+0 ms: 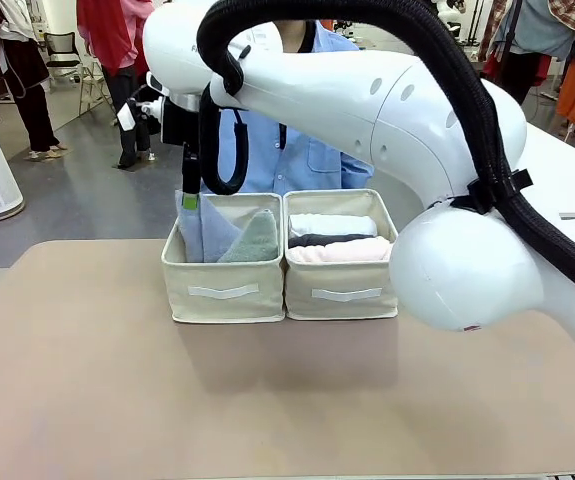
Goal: Sort the towels based on their folding style.
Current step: Pick up another triangle-folded towel from the table and place it in the left Fabric basket.
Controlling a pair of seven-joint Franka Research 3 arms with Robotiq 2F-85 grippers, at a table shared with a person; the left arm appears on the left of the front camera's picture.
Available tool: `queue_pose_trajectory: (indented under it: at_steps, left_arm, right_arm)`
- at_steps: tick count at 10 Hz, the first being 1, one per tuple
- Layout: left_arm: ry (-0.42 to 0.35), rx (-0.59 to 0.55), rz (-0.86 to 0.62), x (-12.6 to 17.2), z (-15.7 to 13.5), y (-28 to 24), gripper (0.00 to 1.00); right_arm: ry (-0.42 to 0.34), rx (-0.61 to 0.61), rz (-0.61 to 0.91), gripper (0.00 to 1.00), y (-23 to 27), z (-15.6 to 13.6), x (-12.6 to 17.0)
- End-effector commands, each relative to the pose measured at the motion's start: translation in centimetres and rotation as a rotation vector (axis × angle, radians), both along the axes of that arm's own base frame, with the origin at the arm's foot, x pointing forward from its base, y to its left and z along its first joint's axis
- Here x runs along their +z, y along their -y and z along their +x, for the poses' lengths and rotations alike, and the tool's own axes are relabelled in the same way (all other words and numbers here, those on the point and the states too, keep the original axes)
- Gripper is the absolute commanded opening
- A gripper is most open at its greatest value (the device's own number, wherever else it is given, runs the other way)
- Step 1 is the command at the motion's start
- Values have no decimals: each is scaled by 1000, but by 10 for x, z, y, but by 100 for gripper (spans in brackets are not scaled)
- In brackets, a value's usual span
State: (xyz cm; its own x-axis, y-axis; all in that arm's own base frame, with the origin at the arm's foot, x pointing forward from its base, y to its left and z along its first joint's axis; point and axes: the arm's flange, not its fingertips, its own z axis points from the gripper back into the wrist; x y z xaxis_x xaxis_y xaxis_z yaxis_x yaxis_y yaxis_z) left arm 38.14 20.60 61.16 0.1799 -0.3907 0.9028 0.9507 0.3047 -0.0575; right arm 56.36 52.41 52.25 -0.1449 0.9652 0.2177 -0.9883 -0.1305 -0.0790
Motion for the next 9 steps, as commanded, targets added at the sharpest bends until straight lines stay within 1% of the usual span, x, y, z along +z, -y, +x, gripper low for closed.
queue_pose_trajectory:
  at_steps: [1,4,5,6,7,8,9]
  left_arm:
    - [26,-8,-5,-2,-2,0,93]
    - [26,-8,-5,-2,-2,0,93]
    - [26,-8,-5,-2,-2,0,93]
    - [26,-8,-5,-2,-2,0,93]
    - [26,-8,-5,-2,-2,0,93]
    - [26,-8,-5,-2,-2,0,93]
    - [26,-8,-5,-2,-2,0,93]
  right_arm:
    - [31,23,18,100,-11,8,12]
    - [43,7,27,100,-3,-1,23]
    - [48,-8,-1,100,4,-11,29]
    - [83,-47,-41,100,23,-27,41]
    - [131,-110,-101,100,60,-51,58]
    - [198,-214,-135,100,105,-66,70]
    - [200,-333,-132,100,150,-78,73]
